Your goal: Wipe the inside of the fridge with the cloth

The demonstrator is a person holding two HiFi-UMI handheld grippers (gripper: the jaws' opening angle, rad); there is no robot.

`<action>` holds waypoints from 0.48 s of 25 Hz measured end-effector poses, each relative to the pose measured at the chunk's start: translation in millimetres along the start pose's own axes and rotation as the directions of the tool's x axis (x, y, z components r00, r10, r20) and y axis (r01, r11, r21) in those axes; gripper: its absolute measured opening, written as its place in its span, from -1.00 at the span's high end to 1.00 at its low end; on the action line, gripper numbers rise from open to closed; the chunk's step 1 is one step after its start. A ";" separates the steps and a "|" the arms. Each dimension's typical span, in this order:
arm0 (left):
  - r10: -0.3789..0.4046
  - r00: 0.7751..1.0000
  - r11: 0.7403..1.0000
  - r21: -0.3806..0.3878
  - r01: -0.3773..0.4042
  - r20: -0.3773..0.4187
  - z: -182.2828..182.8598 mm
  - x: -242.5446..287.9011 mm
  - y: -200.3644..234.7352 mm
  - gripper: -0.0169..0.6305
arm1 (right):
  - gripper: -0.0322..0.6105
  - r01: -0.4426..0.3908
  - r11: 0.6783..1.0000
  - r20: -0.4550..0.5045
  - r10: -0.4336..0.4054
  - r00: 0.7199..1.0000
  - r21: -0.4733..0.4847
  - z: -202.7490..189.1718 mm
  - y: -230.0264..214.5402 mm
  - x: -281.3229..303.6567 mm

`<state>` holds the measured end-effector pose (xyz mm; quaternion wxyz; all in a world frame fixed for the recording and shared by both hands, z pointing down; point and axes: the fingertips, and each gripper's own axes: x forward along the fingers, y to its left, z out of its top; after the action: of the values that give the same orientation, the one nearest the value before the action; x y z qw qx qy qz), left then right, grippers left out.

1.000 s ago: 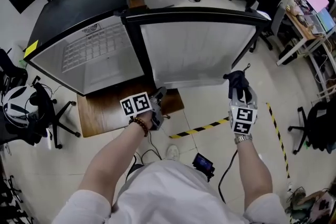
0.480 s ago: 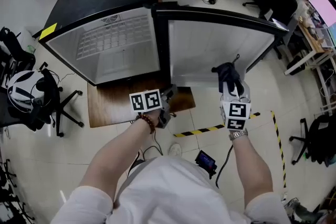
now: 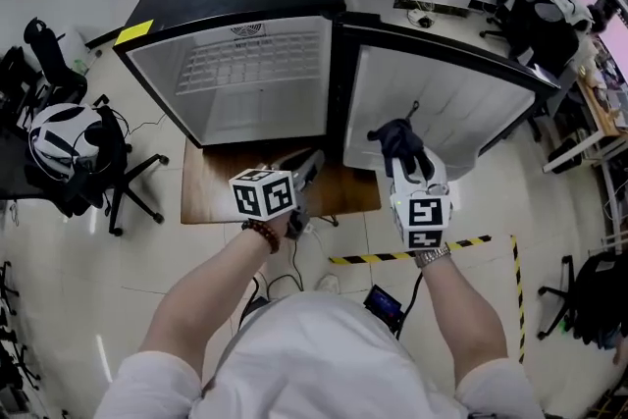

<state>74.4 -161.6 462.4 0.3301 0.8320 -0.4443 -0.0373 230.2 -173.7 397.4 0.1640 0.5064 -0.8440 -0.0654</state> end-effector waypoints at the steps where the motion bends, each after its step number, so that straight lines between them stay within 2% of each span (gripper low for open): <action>1: 0.008 1.000 1.000 0.024 -0.008 0.014 4.8 -6.8 -0.2 0.83 | 0.55 -0.015 1.000 0.006 0.015 1.000 -0.002 3.8 6.4 3.1; 7: 0.062 0.995 0.985 0.157 -0.074 0.081 22.6 -43.9 -6.0 0.87 | 0.55 -0.094 0.995 0.039 0.095 0.995 -0.030 25.5 36.8 16.1; 12: 0.067 0.992 0.958 0.272 -0.095 0.109 34.7 -62.5 -18.9 0.88 | 0.55 -0.107 0.994 0.074 0.109 0.991 -0.034 51.9 49.2 26.2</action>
<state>37.9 -124.4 409.9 0.1898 0.8481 -0.4946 -0.0023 160.1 -176.0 367.9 0.1425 0.4545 -0.8748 -0.0882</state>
